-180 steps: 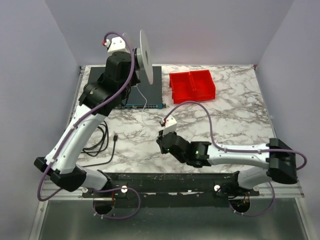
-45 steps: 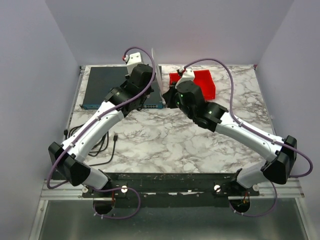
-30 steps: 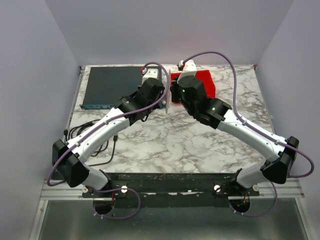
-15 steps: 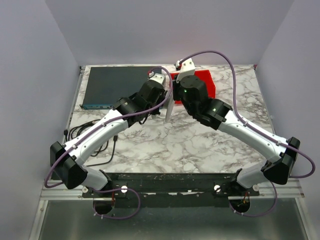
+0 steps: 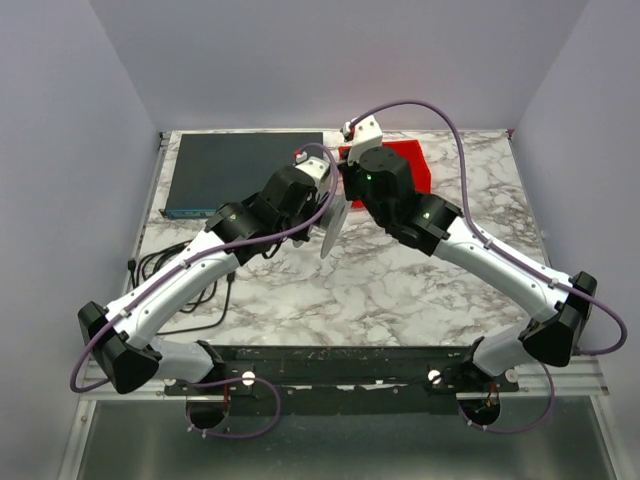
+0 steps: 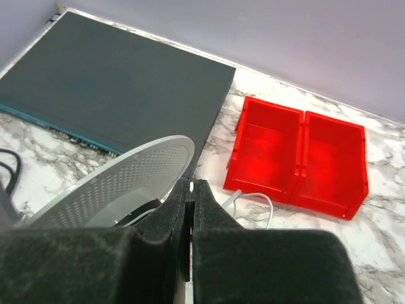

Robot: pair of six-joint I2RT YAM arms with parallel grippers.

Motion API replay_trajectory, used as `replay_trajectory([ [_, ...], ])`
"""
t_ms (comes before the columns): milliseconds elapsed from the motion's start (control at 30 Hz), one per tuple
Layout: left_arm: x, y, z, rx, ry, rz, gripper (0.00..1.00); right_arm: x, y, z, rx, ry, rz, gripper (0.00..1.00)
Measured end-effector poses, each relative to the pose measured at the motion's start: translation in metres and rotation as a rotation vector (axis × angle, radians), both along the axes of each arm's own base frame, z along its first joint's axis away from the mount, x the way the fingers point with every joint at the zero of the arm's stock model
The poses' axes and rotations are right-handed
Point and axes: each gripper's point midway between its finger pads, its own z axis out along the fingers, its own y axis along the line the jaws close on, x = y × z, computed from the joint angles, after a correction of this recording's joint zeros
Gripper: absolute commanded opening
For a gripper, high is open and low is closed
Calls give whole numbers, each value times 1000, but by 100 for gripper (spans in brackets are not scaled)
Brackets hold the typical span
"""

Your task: Wrap the cables

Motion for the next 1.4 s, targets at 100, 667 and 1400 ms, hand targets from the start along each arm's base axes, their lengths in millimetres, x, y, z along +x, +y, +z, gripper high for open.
replay_trajectory([
  [100,-4,4,0,7,-4,-15,0,2,4,-3,28,28,52,8],
  [667,-28,8,27,-16,-1,-111,0,38,-44,-62,159,232,70,35],
  [1400,-9,-3,121,-184,-48,-29,0,36,-110,-116,542,300,-9,61],
])
